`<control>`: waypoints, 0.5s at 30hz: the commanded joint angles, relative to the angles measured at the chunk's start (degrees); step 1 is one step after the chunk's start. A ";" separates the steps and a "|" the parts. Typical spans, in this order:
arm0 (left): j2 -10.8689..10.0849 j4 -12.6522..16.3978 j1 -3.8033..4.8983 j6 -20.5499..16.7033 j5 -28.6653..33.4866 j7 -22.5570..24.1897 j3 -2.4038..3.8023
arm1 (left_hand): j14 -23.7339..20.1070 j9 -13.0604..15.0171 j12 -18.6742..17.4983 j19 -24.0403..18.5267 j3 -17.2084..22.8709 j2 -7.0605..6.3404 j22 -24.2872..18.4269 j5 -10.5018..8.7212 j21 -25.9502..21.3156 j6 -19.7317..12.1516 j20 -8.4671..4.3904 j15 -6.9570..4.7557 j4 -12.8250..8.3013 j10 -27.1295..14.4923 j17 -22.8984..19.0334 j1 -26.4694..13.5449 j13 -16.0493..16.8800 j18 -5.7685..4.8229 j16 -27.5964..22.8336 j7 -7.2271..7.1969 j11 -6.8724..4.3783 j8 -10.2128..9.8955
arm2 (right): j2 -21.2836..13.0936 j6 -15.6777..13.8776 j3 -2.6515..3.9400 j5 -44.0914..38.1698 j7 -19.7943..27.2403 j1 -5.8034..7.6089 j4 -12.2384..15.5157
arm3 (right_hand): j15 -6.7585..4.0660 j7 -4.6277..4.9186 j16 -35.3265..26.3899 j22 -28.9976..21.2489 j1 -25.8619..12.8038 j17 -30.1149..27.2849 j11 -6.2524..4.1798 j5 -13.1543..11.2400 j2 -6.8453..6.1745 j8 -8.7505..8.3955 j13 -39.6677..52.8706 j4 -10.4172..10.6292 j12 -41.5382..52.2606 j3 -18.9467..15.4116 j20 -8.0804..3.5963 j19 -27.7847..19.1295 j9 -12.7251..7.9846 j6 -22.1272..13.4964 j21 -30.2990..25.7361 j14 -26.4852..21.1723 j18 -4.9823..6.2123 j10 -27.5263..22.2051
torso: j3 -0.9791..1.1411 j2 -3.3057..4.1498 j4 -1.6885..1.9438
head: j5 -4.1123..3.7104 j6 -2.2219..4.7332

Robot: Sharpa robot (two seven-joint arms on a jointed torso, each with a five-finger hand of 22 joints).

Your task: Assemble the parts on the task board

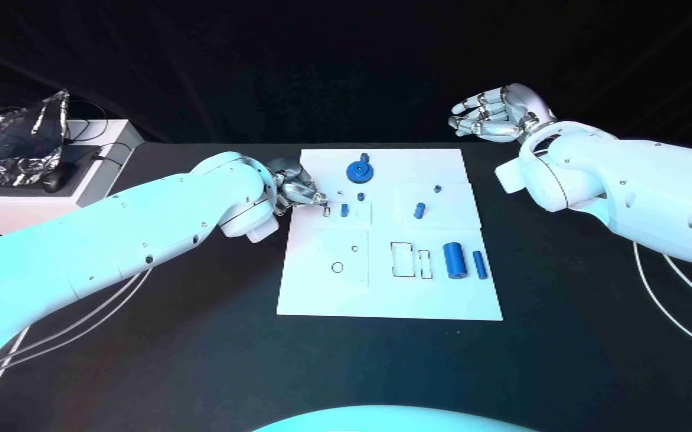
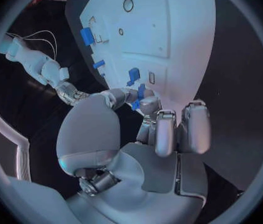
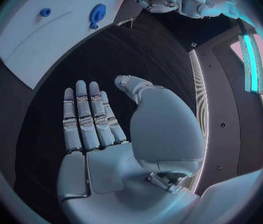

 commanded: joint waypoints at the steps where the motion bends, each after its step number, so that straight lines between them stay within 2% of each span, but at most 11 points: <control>1: 0.40 -0.13 -0.47 -1.11 -1.18 1.17 -0.16 | 5.12 0.01 0.10 0.59 9.49 0.65 2.22 0.24 0.32 0.91 -0.07 -0.30 -9.75 0.32 12.20 -0.11 -0.01 -0.71 0.28 -0.56 0.06 -0.20 | -0.03 0.89 0.02 -0.65 0.35 -0.05 0.02 | 0.11 0.66 -0.32 -0.10 -0.09 -0.10 0.01 0.25 0.30 -0.26 -0.06 0.10 0.00 -0.31 0.08 -0.21 0.06 0.13 -0.38 -0.03 0.42 -0.56 | 0.03 0.13 0.01 | -0.20 -0.13; 8: 0.96 -0.58 -1.09 0.38 -1.29 0.82 -0.35 | 5.12 -0.01 0.03 0.58 9.51 0.66 2.21 0.23 0.32 0.93 -0.09 -0.31 -9.76 0.29 12.18 -0.13 -0.11 -0.70 0.28 -0.56 0.05 -0.22 | -0.17 0.91 0.02 -0.66 0.31 -0.07 0.14 | 0.14 0.67 -0.36 -0.22 -0.09 -0.14 0.03 0.26 0.30 -0.30 -0.06 0.09 -0.01 -0.35 0.11 -0.34 0.06 0.11 -0.42 -0.05 0.42 -0.61 | 0.04 0.16 0.04 | -0.44 -0.58; 15: 1.30 -1.07 -1.25 1.50 -1.52 0.58 -0.40 | 5.12 -0.01 0.04 0.60 9.52 0.65 2.22 0.23 0.33 0.94 -0.11 -0.31 -9.77 0.31 12.18 -0.13 -0.08 -0.70 0.28 -0.56 0.05 -0.23 | -0.26 0.89 0.02 -0.68 0.31 -0.07 0.23 | 0.14 0.67 -0.36 -0.22 -0.09 -0.14 0.03 0.26 0.30 -0.30 -0.06 0.09 -0.01 -0.35 0.11 -0.34 0.06 0.11 -0.42 -0.05 0.42 -0.61 | 0.05 0.06 0.10 | -0.50 -0.95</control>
